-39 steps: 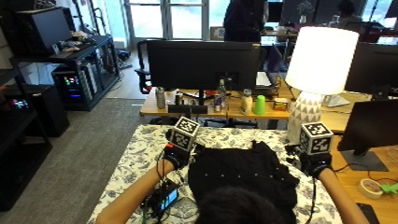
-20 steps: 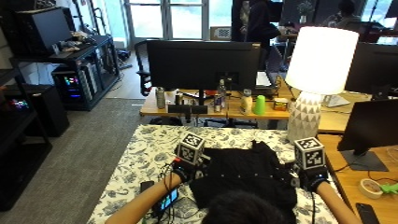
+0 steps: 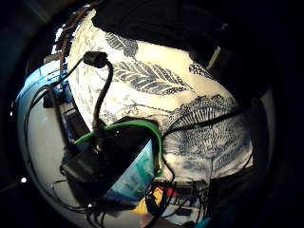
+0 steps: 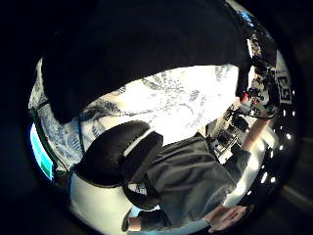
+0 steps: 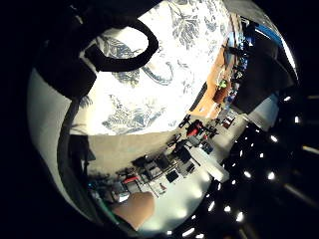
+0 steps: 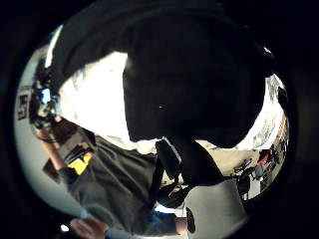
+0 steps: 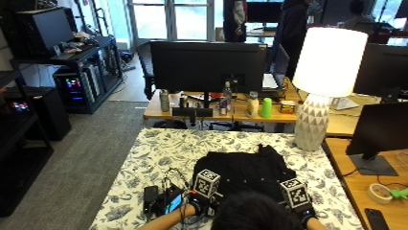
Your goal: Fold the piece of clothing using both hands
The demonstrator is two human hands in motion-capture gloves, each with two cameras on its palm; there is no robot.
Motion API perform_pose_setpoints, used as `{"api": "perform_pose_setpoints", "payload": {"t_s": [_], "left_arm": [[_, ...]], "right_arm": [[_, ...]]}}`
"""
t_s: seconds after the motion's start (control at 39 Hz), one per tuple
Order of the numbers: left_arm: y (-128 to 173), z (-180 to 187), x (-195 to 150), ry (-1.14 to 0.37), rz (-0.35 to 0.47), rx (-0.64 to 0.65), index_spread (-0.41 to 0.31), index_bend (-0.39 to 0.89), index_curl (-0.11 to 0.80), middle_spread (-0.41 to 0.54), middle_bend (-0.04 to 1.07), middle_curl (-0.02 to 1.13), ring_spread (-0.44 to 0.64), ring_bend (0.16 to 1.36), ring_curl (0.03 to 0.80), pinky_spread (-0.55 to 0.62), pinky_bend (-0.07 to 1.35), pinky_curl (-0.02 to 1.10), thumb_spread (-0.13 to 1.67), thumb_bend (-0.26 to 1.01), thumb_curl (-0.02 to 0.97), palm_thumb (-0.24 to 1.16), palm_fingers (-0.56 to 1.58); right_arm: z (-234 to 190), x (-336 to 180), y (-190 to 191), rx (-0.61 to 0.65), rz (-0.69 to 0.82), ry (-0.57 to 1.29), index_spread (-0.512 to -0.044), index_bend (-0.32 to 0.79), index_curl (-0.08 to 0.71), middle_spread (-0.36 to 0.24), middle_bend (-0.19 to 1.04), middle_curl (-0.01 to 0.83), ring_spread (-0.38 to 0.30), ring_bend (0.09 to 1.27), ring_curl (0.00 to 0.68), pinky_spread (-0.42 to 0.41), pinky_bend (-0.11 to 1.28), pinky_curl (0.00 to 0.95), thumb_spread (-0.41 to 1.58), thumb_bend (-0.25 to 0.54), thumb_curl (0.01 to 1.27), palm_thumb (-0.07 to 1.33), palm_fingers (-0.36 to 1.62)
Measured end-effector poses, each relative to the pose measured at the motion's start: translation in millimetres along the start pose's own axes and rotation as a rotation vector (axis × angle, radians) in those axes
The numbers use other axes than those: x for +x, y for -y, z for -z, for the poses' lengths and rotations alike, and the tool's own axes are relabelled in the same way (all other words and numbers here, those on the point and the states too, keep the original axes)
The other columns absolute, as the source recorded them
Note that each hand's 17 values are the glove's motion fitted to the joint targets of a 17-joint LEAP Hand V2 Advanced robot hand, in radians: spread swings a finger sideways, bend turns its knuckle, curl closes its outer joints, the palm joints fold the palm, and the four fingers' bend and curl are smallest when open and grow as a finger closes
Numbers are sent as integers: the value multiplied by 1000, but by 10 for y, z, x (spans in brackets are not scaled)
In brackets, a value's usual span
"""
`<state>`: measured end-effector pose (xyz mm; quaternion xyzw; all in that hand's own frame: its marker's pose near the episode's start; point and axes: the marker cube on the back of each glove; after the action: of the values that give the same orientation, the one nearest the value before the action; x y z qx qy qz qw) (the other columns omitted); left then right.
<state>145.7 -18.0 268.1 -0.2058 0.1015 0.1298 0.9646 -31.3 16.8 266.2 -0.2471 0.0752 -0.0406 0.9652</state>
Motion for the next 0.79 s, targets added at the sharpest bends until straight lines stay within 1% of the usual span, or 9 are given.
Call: {"api": "perform_pose_setpoints", "payload": {"t_s": [0.15, 0.28, 0.36, 0.49, 0.54, 0.56, 0.59, 0.64, 0.79], "left_arm": [[87, -80, -19, -5, 38, 53, -42, 118, 258, 80, 148, 249, 90, 621, 332, 175, 618, 382, 977, -2, 227, 159, 324], [125, -45, -24, 19, 67, 158, -86, 225, 300, 25, 178, 267, 48, 581, 315, 111, 552, 358, 1032, 24, 245, 255, 459], [137, 7, -33, 50, 111, 221, -122, 275, 329, -28, 173, 272, -5, 557, 307, 33, 533, 349, 1093, 53, 253, 327, 621], [228, 67, -71, 47, 142, 248, -170, 279, 359, -107, 163, 292, -100, 525, 310, -103, 524, 352, 1171, 89, 261, 419, 793], [248, 91, -76, 27, 137, 240, -198, 315, 378, -145, 181, 302, -152, 503, 307, -165, 492, 343, 1202, 100, 263, 448, 915], [236, 107, -77, 23, 135, 239, -205, 317, 384, -158, 188, 308, -168, 491, 307, -185, 477, 342, 1213, 103, 262, 459, 942], [207, 129, -77, 22, 135, 240, -203, 275, 376, -155, 143, 300, -156, 487, 310, -174, 484, 348, 1213, 92, 259, 450, 862], [98, 193, -71, 28, 136, 249, -225, 329, 404, -185, 187, 327, -200, 462, 316, -218, 450, 348, 1248, 106, 259, 480, 990], [-244, 349, -58, 51, 128, 268, -245, 305, 427, -211, 160, 346, -230, 400, 326, -259, 410, 354, 1323, 104, 241, 488, 1008]], "right_arm": [[-102, -123, 30, 26, 1, -30, -279, 54, 66, -30, 215, 358, -12, 675, 365, 75, 867, 385, 1041, -6, 226, 444, 449], [-81, -128, 105, 112, 19, 0, -280, 86, 80, -40, 239, 372, -22, 678, 362, 44, 849, 372, 1058, 33, 259, 564, 528], [-25, -140, 153, 242, 24, 21, -300, 136, 110, -62, 268, 384, -51, 662, 351, -37, 828, 357, 1066, 72, 284, 667, 737], [-3, -142, 357, 397, 32, -34, -286, 147, 154, -98, 283, 402, -114, 637, 354, -156, 775, 346, 1065, 122, 320, 814, 972], [3, -143, 417, 401, 40, -68, -263, 211, 192, -121, 348, 429, -148, 684, 375, -210, 715, 337, 1047, 171, 352, 920, 1258], [19, -152, 397, 393, 47, -81, -261, 219, 208, -127, 359, 437, -156, 694, 383, -224, 701, 344, 1044, 179, 360, 947, 1288], [45, -166, 342, 380, 56, -92, -258, 181, 211, -125, 343, 436, -158, 678, 384, -234, 711, 353, 1040, 162, 356, 933, 1207], [113, -192, 204, 352, 76, -112, -251, 216, 246, -144, 372, 455, -176, 704, 408, -260, 688, 358, 1028, 177, 373, 982, 1310], [347, -159, 17, 355, 90, -140, -247, 201, 300, -171, 406, 479, -213, 715, 428, -317, 649, 363, 1023, 177, 385, 1044, 1341]]}}
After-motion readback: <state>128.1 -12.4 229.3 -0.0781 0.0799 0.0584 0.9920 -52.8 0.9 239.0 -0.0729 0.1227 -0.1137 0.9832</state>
